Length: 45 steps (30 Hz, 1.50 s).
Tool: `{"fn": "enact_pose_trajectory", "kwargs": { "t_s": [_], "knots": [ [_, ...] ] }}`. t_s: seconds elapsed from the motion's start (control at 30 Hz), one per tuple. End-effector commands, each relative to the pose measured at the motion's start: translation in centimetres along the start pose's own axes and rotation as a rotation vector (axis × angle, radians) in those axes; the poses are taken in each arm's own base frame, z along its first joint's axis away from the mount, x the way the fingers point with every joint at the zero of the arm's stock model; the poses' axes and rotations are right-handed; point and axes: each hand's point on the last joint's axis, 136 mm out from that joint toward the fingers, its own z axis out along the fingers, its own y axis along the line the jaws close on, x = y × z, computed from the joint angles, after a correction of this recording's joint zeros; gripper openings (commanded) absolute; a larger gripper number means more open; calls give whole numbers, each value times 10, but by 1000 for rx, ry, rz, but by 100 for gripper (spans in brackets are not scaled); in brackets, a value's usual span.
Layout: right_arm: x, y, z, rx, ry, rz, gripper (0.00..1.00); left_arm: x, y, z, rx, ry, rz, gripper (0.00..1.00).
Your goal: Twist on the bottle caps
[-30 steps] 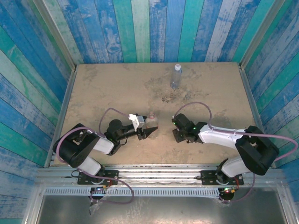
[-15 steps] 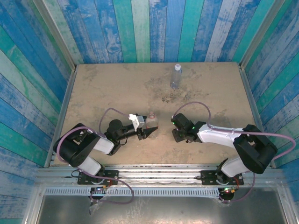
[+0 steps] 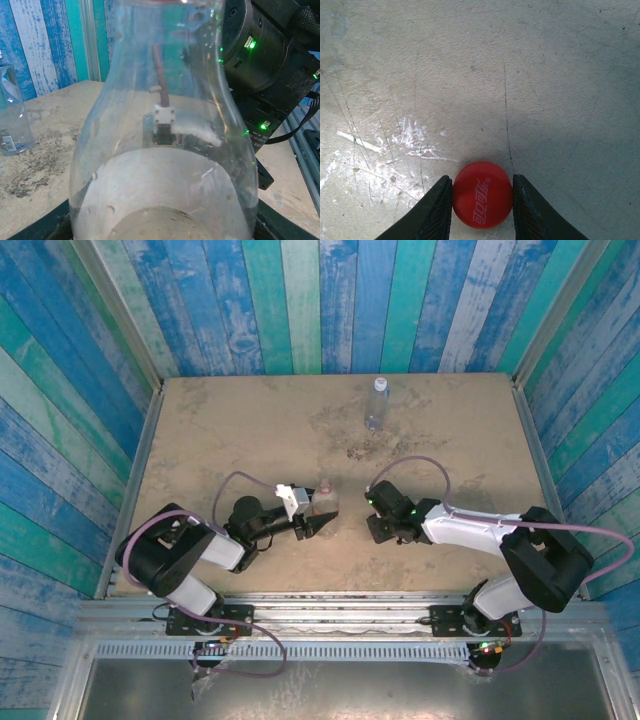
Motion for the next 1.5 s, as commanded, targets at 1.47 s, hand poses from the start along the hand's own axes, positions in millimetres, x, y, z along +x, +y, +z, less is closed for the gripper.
{"fn": "enact_pose_trajectory", "kwargs": {
  "t_s": [1.47],
  "knots": [
    [-156, 76, -197, -282, -135, -346, 35, 22, -1, 8, 35, 32, -22, 62]
  ]
}}
